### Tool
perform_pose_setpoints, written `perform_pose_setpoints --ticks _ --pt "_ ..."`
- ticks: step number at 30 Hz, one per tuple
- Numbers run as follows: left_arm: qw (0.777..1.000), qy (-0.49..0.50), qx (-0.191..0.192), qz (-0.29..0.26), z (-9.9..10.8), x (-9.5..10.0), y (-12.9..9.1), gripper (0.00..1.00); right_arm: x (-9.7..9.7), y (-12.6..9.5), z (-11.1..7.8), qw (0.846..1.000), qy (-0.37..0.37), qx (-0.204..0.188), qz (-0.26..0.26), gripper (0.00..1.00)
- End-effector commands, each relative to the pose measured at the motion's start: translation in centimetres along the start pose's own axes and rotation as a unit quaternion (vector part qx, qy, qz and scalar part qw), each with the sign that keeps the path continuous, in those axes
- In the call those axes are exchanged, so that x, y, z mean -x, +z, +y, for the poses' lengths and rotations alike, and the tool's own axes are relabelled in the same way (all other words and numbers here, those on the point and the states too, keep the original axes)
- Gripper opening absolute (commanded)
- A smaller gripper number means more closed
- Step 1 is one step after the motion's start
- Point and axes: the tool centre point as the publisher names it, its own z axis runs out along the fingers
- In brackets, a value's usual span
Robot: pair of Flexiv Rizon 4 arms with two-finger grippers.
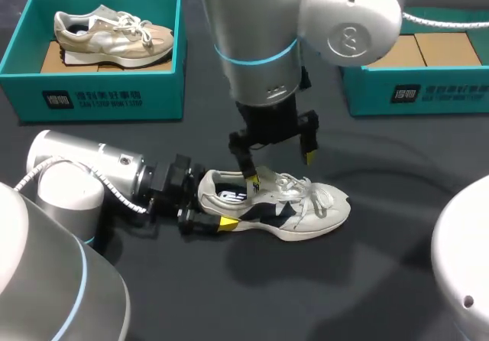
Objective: Take the shoe out of the shoebox, open the shoe tongue, remove and reinsert the insole, then place the shoe into the shoebox
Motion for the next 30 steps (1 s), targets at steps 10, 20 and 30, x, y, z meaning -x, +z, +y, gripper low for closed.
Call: perform_pose_setpoints --ticks 10,20,30 --pt "1.0 0.0 0.001 0.0 -0.1 0.0 -0.1 0.0 -2.3 1.6 1.0 0.998 0.032 -0.024 -0.053 1.0" --pt "1.0 0.0 0.001 0.0 -0.1 0.0 -0.1 0.0 -3.7 2.6 1.6 0.991 0.066 -0.02 -0.114 1.0" --pt "1.0 0.0 0.001 0.0 -0.1 0.0 -0.1 0.0 -3.6 4.9 3.0 0.98 0.132 -0.021 -0.146 1.0"
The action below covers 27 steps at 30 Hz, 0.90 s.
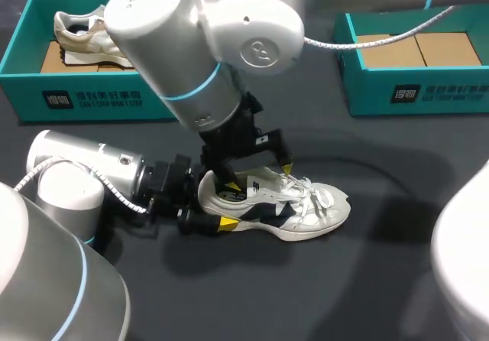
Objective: Take the shoe out of the shoebox, open the shoe tongue, remove and reinsert the insole, then place the shoe into the shoebox
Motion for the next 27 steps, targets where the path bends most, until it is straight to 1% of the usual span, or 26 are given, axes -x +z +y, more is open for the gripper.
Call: perform_pose_setpoints --ticks 1,11,19,27 --pt "1.0 0.0 0.001 0.0 0.0 0.0 -0.1 0.0 -1.0 1.0 0.5 1.0 0.004 -0.001 -0.028 1.0" --pt "1.0 0.0 0.001 0.0 0.0 0.0 -0.1 0.0 -0.7 2.4 0.9 0.999 0.027 0.004 -0.033 1.0" --pt "1.0 0.0 0.001 0.0 0.0 0.0 -0.1 0.0 -1.7 3.2 1.0 0.998 0.03 0.004 -0.047 1.0" --pt "1.0 0.0 0.001 0.0 0.0 0.0 -0.1 0.0 -2.0 4.0 1.0 0.998 0.035 0.008 -0.054 1.0"
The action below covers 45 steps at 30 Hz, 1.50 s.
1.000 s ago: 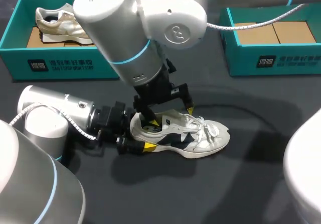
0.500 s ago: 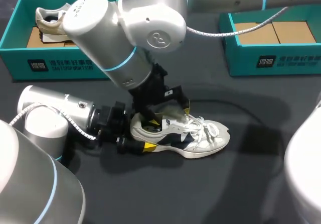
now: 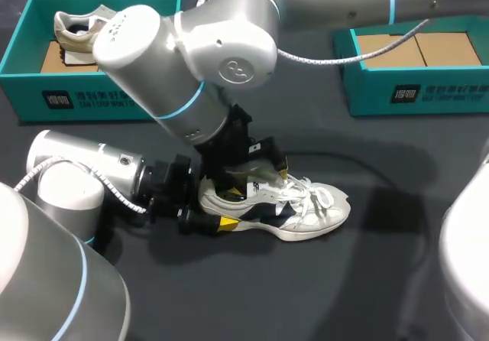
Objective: Take the shoe out of the shoebox, open the shoe tongue, remove and reinsert the insole, then place the shoe into the shoebox
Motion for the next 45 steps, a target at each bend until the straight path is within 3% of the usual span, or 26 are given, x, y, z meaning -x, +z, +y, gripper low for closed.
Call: perform_pose_setpoints --ticks 1,17,21,25,27,37,40,43,45 --pt "1.0 0.0 0.001 0.0 0.0 0.0 -0.1 0.0 -0.8 0.5 -0.7 0.999 0.037 0.007 -0.01 1.0" --pt "1.0 0.0 0.001 0.0 0.0 0.0 -0.1 0.0 0.9 2.2 -0.9 0.999 0.052 0.002 -0.016 1.0" --pt "1.0 0.0 0.001 0.0 0.0 0.0 -0.1 0.0 1.5 2.2 -1.1 0.998 0.057 0.006 -0.01 0.87" --pt "1.0 0.0 0.001 0.0 0.0 0.0 -0.1 0.0 1.9 2.1 -1.1 0.998 0.061 0.0 -0.006 0.65" --pt "1.0 0.0 0.001 0.0 0.0 0.0 -0.1 0.0 2.0 2.1 -1.2 0.998 0.063 -0.003 -0.004 0.49" --pt "1.0 0.0 0.001 0.0 0.0 0.0 -0.1 0.0 2.8 1.6 -1.8 0.997 0.07 -0.025 0.017 0.4" --pt "1.0 0.0 0.001 0.0 0.0 0.0 -0.1 0.0 3.2 1.5 -1.9 0.997 0.067 -0.033 0.031 0.26" --pt "1.0 0.0 0.001 0.0 0.0 0.0 -0.1 0.0 3.5 1.4 -1.8 0.997 0.057 -0.039 0.047 0.0" --pt "1.0 0.0 0.001 0.0 0.0 0.0 -0.1 0.0 3.8 1.4 -1.8 0.996 0.045 -0.044 0.062 0.0"
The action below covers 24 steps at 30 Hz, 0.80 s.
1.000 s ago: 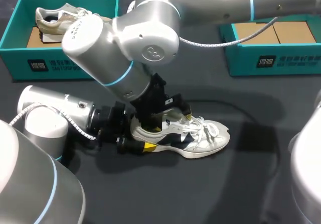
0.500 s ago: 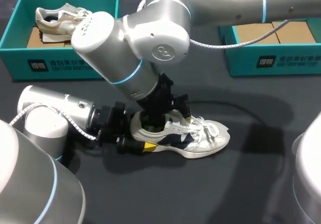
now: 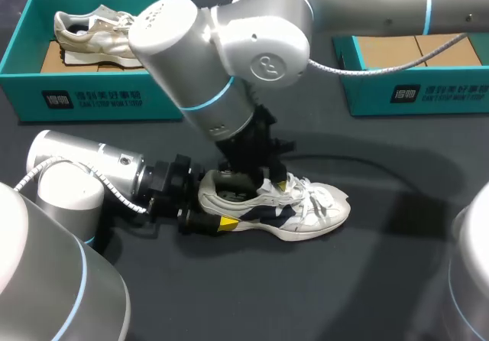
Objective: Take the shoe out of the shoebox, open the shoe tongue, remove and reinsert the insole, then place the shoe into the shoebox
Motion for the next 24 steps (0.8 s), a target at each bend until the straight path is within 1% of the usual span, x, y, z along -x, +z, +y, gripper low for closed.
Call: perform_pose_setpoints --ticks 1,2,4,24 --pt "1.0 0.0 0.001 0.0 0.0 0.0 -0.1 0.0 1.4 0.3 -0.1 0.999 0.005 -0.001 0.045 0.0" --pt "1.0 0.0 0.001 0.0 0.0 0.0 -0.1 0.0 1.6 0.3 0.0 0.998 -0.02 0.006 0.067 0.0" --pt "1.0 0.0 0.001 0.0 0.0 0.0 -0.1 0.0 2.4 0.6 0.3 0.987 -0.075 0.033 0.138 0.0" --pt "1.0 0.0 0.001 0.0 0.0 0.0 -0.1 0.0 2.4 0.6 0.3 0.987 -0.075 0.033 0.138 0.0"
